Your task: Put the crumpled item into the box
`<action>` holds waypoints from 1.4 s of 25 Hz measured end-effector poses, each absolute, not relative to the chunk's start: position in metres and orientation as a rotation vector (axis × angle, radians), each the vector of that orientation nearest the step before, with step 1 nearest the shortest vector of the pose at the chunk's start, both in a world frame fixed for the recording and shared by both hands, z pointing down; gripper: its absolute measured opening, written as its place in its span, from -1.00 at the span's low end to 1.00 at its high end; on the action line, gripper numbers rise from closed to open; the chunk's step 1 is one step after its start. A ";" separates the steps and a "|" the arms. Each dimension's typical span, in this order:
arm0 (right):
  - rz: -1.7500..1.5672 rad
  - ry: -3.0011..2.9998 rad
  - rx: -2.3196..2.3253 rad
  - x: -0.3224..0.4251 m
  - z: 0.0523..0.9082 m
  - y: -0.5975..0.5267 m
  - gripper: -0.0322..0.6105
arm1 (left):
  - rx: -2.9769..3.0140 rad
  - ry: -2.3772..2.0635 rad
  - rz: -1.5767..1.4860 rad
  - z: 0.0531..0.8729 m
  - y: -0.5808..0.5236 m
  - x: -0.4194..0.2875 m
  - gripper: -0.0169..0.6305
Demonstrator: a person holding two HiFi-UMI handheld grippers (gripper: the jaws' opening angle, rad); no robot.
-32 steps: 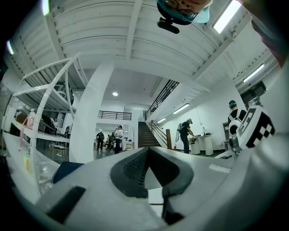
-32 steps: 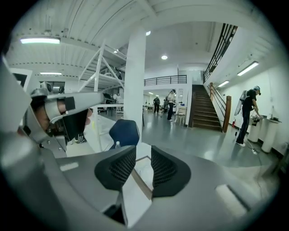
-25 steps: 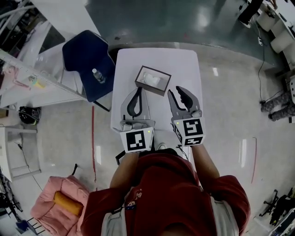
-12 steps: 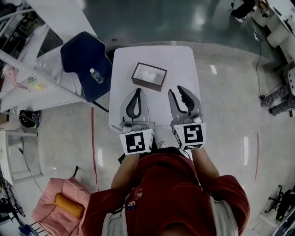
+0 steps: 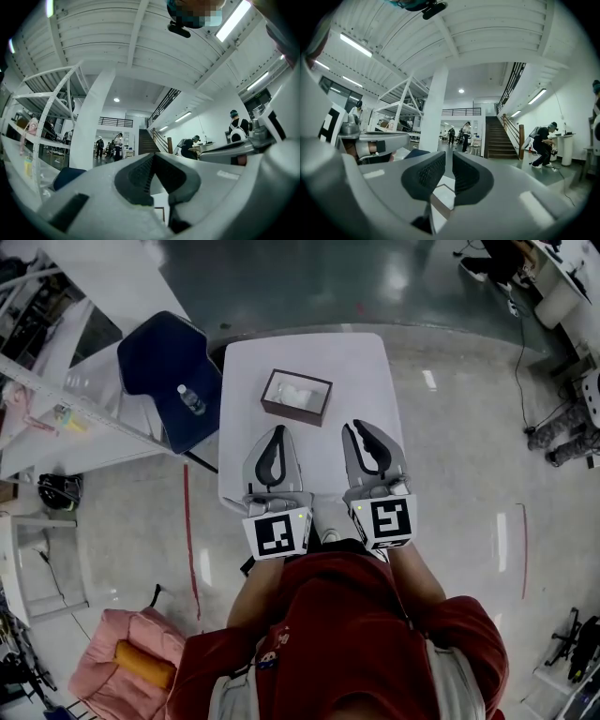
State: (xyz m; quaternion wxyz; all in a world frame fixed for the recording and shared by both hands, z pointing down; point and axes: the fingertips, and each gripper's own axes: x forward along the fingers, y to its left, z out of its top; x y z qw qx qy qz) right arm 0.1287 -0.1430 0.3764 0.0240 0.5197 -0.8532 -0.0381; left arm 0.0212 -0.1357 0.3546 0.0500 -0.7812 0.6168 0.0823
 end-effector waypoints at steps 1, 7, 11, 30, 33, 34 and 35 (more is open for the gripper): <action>-0.116 -2.642 1.609 0.129 0.376 -0.143 -0.75 | -2.379 1.878 0.252 0.354 -0.136 0.021 -0.94; -0.127 -2.641 1.601 0.127 0.376 -0.144 -0.87 | -2.378 1.874 0.257 0.353 -0.136 0.020 -0.94; -0.139 -2.652 1.574 0.123 0.375 -0.143 -0.89 | -2.375 1.873 0.254 0.353 -0.134 0.019 -0.94; -0.156 -2.625 1.573 0.122 0.377 -0.144 -0.89 | -2.357 1.879 0.261 0.348 -0.133 0.015 -0.94; -0.162 -2.625 1.573 0.123 0.376 -0.144 -0.89 | -2.349 1.878 0.253 0.350 -0.133 0.015 -0.94; -0.160 -2.627 1.572 0.123 0.377 -0.144 -0.89 | -2.340 1.868 0.251 0.350 -0.132 0.015 -0.94; -0.157 -2.629 1.571 0.124 0.377 -0.144 -0.89 | -2.334 1.862 0.250 0.350 -0.132 0.015 -0.94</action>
